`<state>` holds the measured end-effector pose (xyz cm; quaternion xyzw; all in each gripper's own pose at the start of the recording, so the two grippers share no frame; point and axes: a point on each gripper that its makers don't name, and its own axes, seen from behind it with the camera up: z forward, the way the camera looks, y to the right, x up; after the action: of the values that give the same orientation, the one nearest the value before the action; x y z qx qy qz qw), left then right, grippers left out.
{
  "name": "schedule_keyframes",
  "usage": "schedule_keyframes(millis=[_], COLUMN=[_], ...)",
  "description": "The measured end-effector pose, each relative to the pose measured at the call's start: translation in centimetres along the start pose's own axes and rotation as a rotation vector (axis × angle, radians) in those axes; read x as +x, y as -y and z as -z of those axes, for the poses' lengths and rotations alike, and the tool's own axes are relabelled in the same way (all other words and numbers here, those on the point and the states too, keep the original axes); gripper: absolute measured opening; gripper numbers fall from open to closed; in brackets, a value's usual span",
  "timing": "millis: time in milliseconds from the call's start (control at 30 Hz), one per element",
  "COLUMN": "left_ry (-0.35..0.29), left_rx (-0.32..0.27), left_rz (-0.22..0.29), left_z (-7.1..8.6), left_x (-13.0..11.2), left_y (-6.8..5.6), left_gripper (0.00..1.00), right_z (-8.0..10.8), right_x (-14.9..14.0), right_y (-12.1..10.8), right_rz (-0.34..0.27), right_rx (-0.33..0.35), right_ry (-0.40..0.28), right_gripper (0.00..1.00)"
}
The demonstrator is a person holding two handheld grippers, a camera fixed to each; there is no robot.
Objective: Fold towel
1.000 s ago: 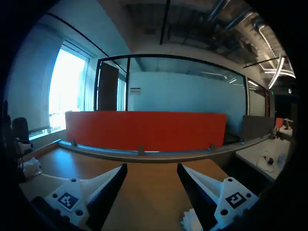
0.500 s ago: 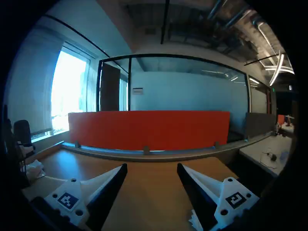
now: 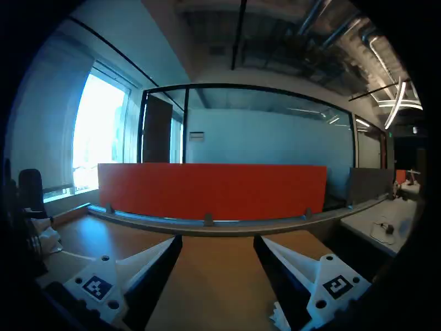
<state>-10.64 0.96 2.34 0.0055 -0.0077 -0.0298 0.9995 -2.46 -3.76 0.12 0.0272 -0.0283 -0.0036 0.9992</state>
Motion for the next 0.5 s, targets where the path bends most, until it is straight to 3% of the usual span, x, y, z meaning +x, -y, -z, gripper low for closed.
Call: schedule_keyframes(millis=[500], left_ry=[-0.07], left_rx=[0.017], left_rz=[-0.017], left_z=[-0.2], left_x=[-3.8], left_y=[0.2], left_gripper=[0.94], right_z=[-0.4], right_x=[-1.2], right_y=[-0.9], right_rz=[-0.013], right_rx=[-0.031], right_ry=[-0.02], right_gripper=[1.0])
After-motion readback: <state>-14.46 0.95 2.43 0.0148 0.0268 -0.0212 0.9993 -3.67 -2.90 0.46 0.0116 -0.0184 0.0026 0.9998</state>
